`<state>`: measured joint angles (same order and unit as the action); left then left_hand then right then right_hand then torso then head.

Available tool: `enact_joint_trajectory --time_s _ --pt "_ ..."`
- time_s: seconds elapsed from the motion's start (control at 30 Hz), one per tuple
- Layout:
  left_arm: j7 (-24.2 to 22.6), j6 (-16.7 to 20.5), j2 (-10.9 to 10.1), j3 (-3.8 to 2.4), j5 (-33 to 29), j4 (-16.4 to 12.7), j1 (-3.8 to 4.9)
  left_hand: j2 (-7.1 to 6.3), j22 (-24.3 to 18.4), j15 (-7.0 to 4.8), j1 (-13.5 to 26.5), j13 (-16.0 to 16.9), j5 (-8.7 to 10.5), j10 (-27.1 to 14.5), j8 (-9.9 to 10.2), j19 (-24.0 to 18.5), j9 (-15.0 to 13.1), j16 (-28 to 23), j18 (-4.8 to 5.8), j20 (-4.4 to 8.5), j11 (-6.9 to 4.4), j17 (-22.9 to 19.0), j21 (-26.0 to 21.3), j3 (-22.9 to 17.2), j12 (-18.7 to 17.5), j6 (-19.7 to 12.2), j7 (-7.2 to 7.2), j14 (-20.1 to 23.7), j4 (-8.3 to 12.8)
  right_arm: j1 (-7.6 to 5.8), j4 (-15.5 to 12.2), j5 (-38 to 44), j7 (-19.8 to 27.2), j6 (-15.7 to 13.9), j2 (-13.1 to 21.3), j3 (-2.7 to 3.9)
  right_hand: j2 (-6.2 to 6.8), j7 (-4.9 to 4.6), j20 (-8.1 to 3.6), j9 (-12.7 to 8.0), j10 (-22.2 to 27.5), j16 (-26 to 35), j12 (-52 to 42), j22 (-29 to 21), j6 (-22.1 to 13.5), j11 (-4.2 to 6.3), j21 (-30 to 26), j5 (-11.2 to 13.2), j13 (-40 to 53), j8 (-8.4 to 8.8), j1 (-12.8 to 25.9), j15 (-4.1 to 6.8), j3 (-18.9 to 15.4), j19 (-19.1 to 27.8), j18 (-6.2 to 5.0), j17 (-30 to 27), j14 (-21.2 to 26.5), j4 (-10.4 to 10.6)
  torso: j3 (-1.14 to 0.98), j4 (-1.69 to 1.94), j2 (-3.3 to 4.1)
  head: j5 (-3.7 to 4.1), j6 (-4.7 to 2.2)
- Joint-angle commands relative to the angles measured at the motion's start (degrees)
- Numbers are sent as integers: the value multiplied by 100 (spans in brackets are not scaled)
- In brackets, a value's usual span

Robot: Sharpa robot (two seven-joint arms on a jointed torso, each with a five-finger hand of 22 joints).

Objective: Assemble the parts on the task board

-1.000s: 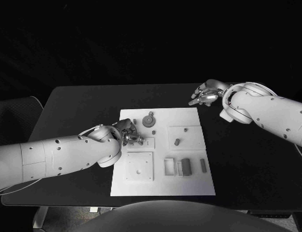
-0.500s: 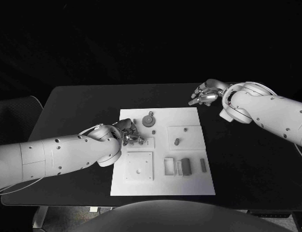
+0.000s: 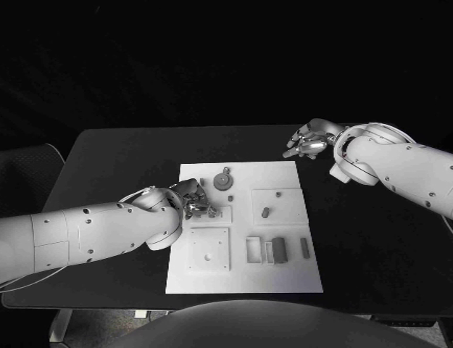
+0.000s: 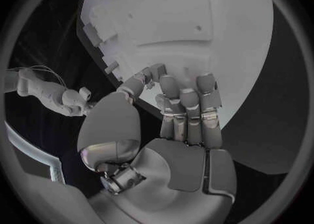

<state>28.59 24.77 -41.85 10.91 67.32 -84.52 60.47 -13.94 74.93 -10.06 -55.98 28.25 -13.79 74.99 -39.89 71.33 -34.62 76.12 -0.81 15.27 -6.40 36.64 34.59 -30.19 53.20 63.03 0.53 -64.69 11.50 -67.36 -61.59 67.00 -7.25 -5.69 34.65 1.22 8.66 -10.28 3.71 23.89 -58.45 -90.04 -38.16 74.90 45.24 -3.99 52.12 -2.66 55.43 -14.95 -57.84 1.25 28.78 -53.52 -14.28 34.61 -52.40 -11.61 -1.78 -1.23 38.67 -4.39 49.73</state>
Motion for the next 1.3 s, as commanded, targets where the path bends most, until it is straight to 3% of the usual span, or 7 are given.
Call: enact_joint_trajectory --time_s 0.03,0.2,0.23,0.3,0.33,0.7,1.3 --pt "-14 -103 7 14 -44 4 -15 -17 95 -30 -13 -10 31 -38 30 -16 -5 30 -39 21 11 -8 13 -2 21 0 -20 -4 19 2 -4 22 27 80 -1 2 0 -43 -5 -6 13 -5 -26 85 -16 -28 -17 -26 -9 34 49 47 -1 43 -72 -10 9 22 -2 -1 1 2 -3" --pt "-32 -25 2 14 -53 16 -15 -1 94 -31 -7 -15 126 -36 34 -12 -14 31 -39 22 10 -11 11 2 23 3 -20 -5 -7 2 -1 22 28 82 2 2 0 -43 -5 -6 13 -5 -26 85 -16 -28 -17 -26 -9 34 50 47 -1 43 -72 -10 9 23 -1 -2 1 3 -8" --pt "-38 -15 1 14 -71 21 -15 3 93 -32 -5 -16 244 -36 36 -12 -17 32 -40 23 9 -12 9 5 24 4 -19 -5 -16 2 -1 22 28 82 2 2 0 -43 -5 -6 13 -5 -26 85 -16 -28 -17 -26 -9 34 50 46 -1 43 -72 -10 9 23 1 -1 1 4 -8" --pt "-55 22 -2 14 -85 30 -15 6 87 -39 -4 -28 960 -40 49 -14 -35 29 -43 27 6 -23 -9 7 23 3 -16 -3 -70 2 -2 22 28 82 2 2 0 -43 -5 -6 13 -5 -26 85 -16 -28 -17 -25 -9 34 51 46 -1 43 -72 -10 9 24 -1 -2 1 5 -8" --pt "-66 40 -2 13 -96 37 -15 -21 86 -39 23 -31 1075 -41 54 -16 -39 30 -40 24 9 -25 -14 27 23 1 -18 -3 -91 2 -2 22 29 82 2 2 0 -43 -5 -6 13 -5 -27 85 -17 -28 -17 -25 -9 34 52 46 -1 43 -72 -10 10 25 -1 -2 1 5 -8" --pt "-130 139 5 13 -192 67 -14 -152 76 -40 542 -37 1101 -73 64 -54 -83 37 -47 27 18 -26 -60 382 18 -40 -27 43 -287 2 -5 22 28 79 0 2 0 -44 -4 -6 13 -5 -27 85 -17 -28 -18 -26 -10 35 57 46 -2 43 -72 -10 10 31 1 0 2 5 -13" --pt "-494 421 -26 6 -468 98 -13 -256 54 -45 762 -47 1102 -141 98 -103 -102 19 -55 24 34 -36 -128 465 -4 -104 -43 112 -436 2 -14 22 29 73 6 2 -1 -44 -4 -7 14 -5 -28 84 -18 -28 -19 -26 -11 35 63 46 -2 43 -72 -11 10 38 -1 -5 1 7 -35"
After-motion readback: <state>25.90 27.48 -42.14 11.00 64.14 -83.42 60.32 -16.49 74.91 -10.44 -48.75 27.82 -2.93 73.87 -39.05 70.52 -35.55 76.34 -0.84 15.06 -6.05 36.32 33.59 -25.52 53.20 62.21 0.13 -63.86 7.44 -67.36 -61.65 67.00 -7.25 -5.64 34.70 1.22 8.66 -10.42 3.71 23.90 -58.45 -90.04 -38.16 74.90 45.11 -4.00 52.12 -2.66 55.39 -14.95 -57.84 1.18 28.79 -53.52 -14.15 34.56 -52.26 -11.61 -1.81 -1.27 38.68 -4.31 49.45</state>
